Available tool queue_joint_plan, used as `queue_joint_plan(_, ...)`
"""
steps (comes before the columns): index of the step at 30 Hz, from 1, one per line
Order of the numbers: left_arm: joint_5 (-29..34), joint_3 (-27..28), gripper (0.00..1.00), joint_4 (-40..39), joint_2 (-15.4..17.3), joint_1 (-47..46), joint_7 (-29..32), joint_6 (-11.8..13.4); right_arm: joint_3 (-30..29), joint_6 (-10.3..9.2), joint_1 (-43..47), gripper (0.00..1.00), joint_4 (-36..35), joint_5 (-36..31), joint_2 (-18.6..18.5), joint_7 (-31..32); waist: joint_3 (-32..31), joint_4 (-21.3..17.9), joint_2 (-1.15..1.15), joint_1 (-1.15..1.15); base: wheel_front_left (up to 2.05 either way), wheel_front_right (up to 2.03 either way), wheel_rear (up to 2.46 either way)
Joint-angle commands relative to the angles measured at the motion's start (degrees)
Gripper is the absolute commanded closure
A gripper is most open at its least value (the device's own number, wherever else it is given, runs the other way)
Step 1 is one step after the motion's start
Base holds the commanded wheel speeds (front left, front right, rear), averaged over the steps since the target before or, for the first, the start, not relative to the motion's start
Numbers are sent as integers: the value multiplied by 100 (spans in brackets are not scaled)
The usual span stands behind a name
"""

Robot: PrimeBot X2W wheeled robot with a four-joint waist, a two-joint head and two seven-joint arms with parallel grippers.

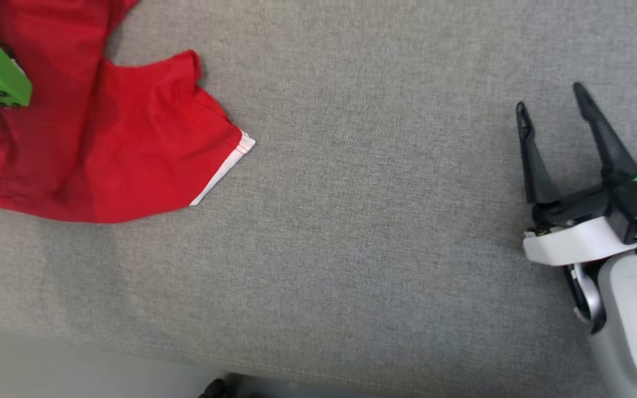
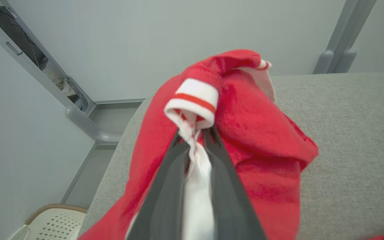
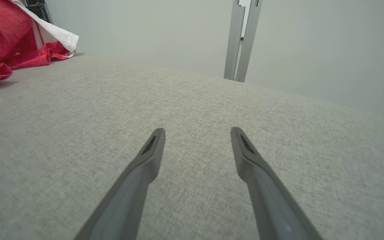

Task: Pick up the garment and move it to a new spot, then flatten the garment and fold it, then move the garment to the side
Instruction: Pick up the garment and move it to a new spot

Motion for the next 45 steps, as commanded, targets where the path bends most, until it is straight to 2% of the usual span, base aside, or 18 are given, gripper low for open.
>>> queue_joint_plan(1, 94, 14, 100, -66, 96, -62, -52, 7, 22, 2, 169, 0, 96, 65, 90, 13, -603, -28, 0, 0, 0, 0, 0)
queue_joint_plan(7, 319, 33, 100, -508, 344, -103, -82, 7, 39, 0, 438, 0, 232, 136, 403, 12, -1333, -173, 0, 0, 0, 0, 0)
queue_joint_plan(13, 457, -188, 100, -1101, 462, -215, 89, 7, 25, 0, 704, 0, 330, 188, 692, 12, -1932, -500, 0, 0, 0, 0, 0)
queue_joint_plan(22, 517, -476, 100, -2501, 287, -264, 684, 148, 108, 0, 816, 0, 338, 252, 974, 8, -2273, -1368, 0, 0, 0, 0, 0)
queue_joint_plan(28, 442, -682, 100, -3102, -64, -63, 970, 343, 151, 0, 773, 0, 321, 291, 1067, 8, -2166, -2126, 0, 0, 0, 0, 0)
queue_joint_plan(33, 429, -885, 100, -3137, -445, 81, 1044, 447, 99, 0, 745, 0, 278, 324, 1112, 8, -1989, -2709, 0, 0, 0, 0, 0)
queue_joint_plan(38, 280, -1113, 100, -2698, -972, 459, 924, 401, 99, 0, 846, 0, 288, 391, 1128, 8, -1822, -3137, 0, 0, 0, 0, 0)
queue_joint_plan(45, 709, -1621, 100, -1656, -1527, 1032, 165, 342, 160, 0, 805, 0, 190, 661, 1131, 8, -1525, -3562, 0, 0, 0, 0, 0)
